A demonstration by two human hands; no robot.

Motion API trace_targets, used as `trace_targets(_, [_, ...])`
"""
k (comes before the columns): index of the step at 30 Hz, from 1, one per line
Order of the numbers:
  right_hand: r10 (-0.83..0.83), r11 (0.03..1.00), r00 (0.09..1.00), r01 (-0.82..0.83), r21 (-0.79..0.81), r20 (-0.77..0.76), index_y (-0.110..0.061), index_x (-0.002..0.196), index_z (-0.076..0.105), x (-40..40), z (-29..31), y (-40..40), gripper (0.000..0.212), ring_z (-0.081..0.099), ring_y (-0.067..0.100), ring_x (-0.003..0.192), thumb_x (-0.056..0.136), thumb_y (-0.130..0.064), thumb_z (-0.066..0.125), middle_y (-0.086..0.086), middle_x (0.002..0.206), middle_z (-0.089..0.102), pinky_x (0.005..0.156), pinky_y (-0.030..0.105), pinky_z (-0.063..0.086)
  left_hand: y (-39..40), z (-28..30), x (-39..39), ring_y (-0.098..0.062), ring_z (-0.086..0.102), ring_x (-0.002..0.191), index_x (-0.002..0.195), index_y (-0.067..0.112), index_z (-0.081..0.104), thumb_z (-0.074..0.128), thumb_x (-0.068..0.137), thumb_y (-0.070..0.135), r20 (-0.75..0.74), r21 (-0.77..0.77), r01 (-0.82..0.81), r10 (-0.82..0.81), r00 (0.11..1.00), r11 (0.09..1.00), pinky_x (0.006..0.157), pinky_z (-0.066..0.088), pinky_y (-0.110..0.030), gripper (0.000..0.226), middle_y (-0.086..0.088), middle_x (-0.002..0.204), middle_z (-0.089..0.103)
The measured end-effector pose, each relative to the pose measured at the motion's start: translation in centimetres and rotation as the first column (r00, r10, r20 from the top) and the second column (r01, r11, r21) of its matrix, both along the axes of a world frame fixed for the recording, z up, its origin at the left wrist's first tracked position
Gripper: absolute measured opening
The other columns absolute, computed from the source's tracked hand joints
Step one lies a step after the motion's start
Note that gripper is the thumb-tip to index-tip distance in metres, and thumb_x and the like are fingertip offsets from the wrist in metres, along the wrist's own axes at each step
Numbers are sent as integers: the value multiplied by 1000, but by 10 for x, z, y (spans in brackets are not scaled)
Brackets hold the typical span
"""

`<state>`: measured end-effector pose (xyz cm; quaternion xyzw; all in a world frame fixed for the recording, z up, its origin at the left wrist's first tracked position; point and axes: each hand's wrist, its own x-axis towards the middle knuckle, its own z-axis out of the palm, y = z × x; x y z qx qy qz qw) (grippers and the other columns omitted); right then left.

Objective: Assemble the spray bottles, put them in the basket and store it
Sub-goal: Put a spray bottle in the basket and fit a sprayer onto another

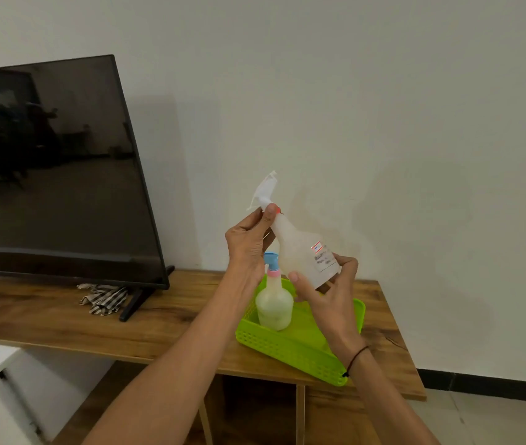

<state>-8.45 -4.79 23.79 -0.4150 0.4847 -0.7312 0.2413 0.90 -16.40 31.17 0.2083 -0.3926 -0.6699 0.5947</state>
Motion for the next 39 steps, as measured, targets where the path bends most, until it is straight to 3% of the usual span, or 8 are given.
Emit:
trace_targets(10, [-101,994,987,96,-43,-127,-25,117,35,-6,1,1,69,70,33,84,76,-36,89,8,112,66,50,27,57,4,0,6,-26,76,103,105,8,79,74,95,29,-19,19,157,-157,987,987,91,62,-33,24,-19,115,79])
trace_targets(15, [-158,987,963,149,-60,-217,-30,121,34,-5,3,5,82,71,15,96,65,-59,88,-9,120,62,58,40,63,3,0,11,-25,77,102,108,7,78,72,95,33,-26,22,206,-206,978,978,90,62,-34,29,-17,114,79])
trace_targets(20, [60,998,995,-61,9,77,-14,116,45,4,10,4,70,60,27,48,78,-67,72,14,93,69,38,31,46,3,-2,12,-22,78,99,112,6,76,68,100,30,-83,19,251,-249,965,968,88,62,-34,28,-15,110,79])
trace_targets(24, [460,809,683,-586,49,568,-7,109,79,-8,17,10,99,46,15,34,84,-89,31,24,68,59,27,16,33,4,-7,12,-24,77,99,99,10,84,72,93,30,-72,-17,233,-233,970,972,86,63,-32,24,-15,108,79])
trace_targets(27, [588,686,525,-727,-35,615,-5,124,73,-15,15,12,116,60,23,44,74,-98,25,33,83,64,34,19,46,3,-5,10,-26,76,99,99,10,84,76,85,34,-34,-67,185,-188,982,980,84,62,-33,29,-16,107,78])
trace_targets(31, [441,877,804,-481,1,399,-21,146,43,-3,11,5,101,76,30,88,71,-88,56,17,130,63,54,40,62,-3,-3,11,-25,77,92,104,4,80,77,81,32,-43,-63,107,-110,993,992,80,64,-33,36,-16,102,79])
trace_targets(35, [-17,998,990,8,-60,-141,-34,138,31,4,5,3,80,73,13,100,78,-46,82,-4,129,52,57,40,64,-6,-11,11,-28,76,99,105,5,81,81,80,34,-46,-16,91,-92,995,996,97,60,-44,38,-18,109,78])
trace_targets(39, [118,993,985,-117,-18,126,-15,122,45,7,9,4,45,75,30,71,96,-45,66,14,106,69,49,36,59,-7,-15,15,-27,76,102,106,4,80,77,86,32,-28,2,183,-183,983,983,98,60,-42,35,-21,117,77])
